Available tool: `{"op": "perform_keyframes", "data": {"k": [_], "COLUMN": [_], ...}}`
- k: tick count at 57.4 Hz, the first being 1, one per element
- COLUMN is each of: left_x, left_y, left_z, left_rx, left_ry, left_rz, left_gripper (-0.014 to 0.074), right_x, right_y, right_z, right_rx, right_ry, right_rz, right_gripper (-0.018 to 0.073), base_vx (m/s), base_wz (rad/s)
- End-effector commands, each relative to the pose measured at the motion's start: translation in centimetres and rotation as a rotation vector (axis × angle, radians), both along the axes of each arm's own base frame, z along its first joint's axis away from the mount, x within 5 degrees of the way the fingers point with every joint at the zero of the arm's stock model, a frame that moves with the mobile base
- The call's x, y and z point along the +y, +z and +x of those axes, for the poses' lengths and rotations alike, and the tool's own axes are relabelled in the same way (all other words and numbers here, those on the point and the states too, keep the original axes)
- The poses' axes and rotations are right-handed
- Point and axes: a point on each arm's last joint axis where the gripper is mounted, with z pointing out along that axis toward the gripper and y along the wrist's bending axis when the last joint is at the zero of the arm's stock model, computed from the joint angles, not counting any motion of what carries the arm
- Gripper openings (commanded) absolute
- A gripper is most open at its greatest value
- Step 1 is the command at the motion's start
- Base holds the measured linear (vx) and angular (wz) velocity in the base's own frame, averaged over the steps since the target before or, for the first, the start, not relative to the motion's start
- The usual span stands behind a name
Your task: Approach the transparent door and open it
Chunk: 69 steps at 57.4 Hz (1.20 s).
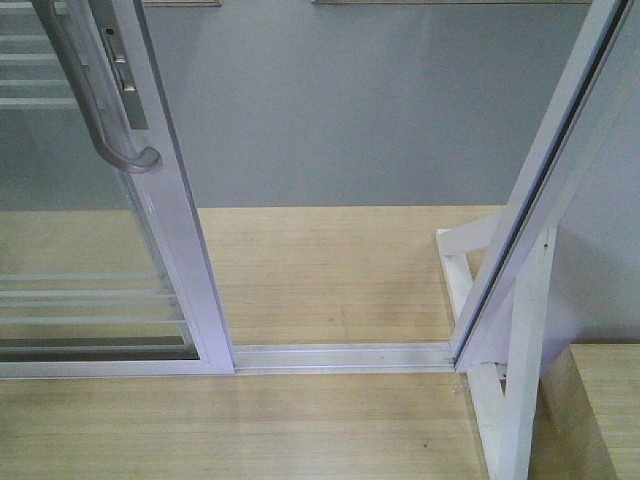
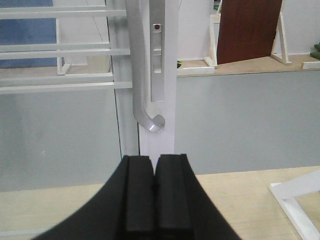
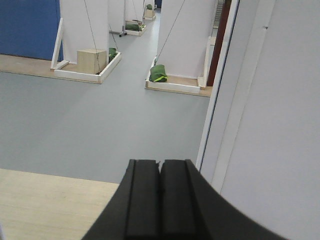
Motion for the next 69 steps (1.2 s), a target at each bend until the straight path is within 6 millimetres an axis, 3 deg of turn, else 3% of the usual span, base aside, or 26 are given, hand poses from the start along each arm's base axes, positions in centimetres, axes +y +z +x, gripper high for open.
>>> {"op": "perform_keyframes", "data": {"k": [1,24,37,51,57,69], "left_x": [-0.2,-0.2,-0.3,-0.4,-0.3,-0.1], "left_y": [1.7,1.7,1.8,1.6,0.2,-5.0], "left_z": [0.1,0.1,0.1,0.1,-0.1,-1.8], "left_rx": [-0.099,-0.099,-0.120,-0.101,-0.097,-0.149], "left_ry": [-0.019,-0.019,-0.041,-0.044,-0.041,-0.029], "left_rz": [-0.027,-0.024,0.085,0.033,0.043,0.000], "left_gripper": [-0.0003,-0.0003,-0.0003,-0.0003,-0.0003,-0.0003], "right_x": [0.0,0.0,0.0,0.0,0.0,0.0], "right_y": [1.5,1.5,1.5,1.5,1.5,1.5], "right_z": [0.0,0.0,0.0,0.0,0.0,0.0], "right_rx": [-0.092,-0.092,-0.092,-0.092,-0.092,-0.092], "right_ry": [0.000,0.000,0.000,0.000,0.000,0.000], "right_rz": [0.001,0.000,0.000,0.000,0.000,0.000], "right_gripper": [-0.0001,-0.0001,-0.0001,-0.0001,-0.0001,-0.0001], "base_vx": [0.00,0.00,0.00,0.00,0.00,0.00], "base_wz": [0.00,0.00,0.00,0.00,0.00,0.00]}}
